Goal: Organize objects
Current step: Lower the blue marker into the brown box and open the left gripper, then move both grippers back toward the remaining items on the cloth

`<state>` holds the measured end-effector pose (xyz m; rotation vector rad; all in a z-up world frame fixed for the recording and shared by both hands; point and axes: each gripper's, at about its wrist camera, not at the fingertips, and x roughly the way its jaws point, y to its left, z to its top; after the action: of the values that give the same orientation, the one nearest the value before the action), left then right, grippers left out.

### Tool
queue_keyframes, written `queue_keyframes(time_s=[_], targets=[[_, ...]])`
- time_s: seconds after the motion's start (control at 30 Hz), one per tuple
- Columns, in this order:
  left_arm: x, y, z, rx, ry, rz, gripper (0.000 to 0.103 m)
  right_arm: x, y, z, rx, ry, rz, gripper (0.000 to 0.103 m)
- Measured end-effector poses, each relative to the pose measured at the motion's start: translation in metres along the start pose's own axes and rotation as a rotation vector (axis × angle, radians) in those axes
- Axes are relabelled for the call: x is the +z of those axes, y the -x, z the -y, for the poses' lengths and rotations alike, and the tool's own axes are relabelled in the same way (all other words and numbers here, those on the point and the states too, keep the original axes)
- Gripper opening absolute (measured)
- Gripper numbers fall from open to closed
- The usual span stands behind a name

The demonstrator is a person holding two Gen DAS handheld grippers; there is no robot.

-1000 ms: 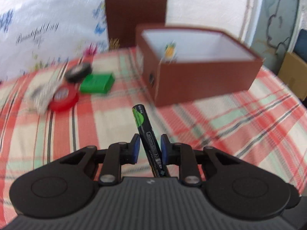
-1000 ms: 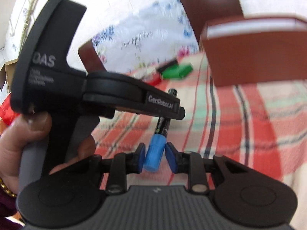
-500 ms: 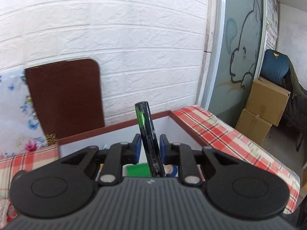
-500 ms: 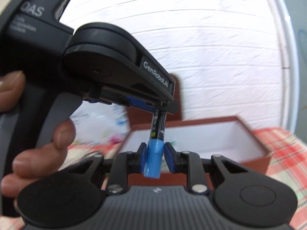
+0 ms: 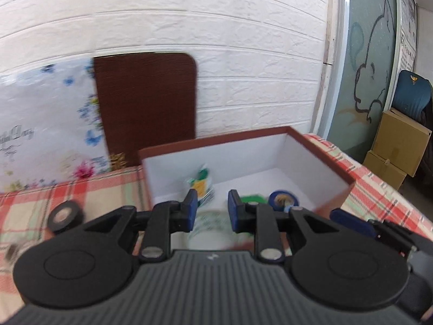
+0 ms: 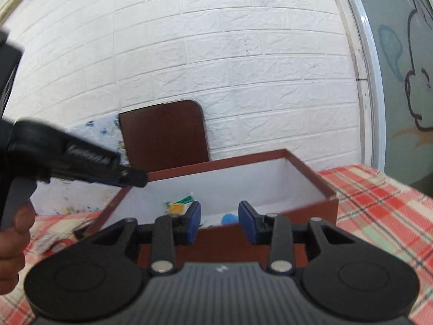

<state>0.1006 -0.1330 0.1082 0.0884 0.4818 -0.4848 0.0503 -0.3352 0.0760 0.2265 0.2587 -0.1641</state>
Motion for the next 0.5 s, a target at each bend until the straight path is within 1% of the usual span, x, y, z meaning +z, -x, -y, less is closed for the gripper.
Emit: queue_keyframes(time_s=[0.1, 0.13, 0.2, 0.3, 0.4, 0.47, 0.5], targets=[[-0.027, 0.024, -0.028, 0.044, 0.007, -0.009, 0.03, -0.016, 0.008, -0.02, 0.045, 0.0, -0.071, 0.035], [-0.037, 0.03, -0.037, 0.059, 0.013, -0.023, 0.03, -0.024, 0.013, -0.031, 0.061, 0.006, -0.105, 0.035], [-0.059, 0.031, -0.064, 0.109, 0.04, -0.08, 0.03, -0.033, 0.016, -0.044, 0.083, 0.018, -0.168, 0.035], [-0.092, 0.035, -0.111, 0.232, 0.114, -0.151, 0.03, -0.043, 0.01, -0.08, 0.15, 0.035, -0.253, 0.035], [-0.119, 0.048, -0.16, 0.381, 0.186, -0.172, 0.03, -0.047, 0.01, -0.118, 0.213, 0.132, -0.286, 0.035], [-0.133, 0.058, -0.193, 0.439, 0.267, -0.176, 0.032, -0.047, 0.005, -0.147, 0.253, 0.21, -0.298, 0.035], [-0.141, 0.063, -0.209, 0.474, 0.302, -0.173, 0.036, -0.047, 0.003, -0.16, 0.272, 0.244, -0.303, 0.035]])
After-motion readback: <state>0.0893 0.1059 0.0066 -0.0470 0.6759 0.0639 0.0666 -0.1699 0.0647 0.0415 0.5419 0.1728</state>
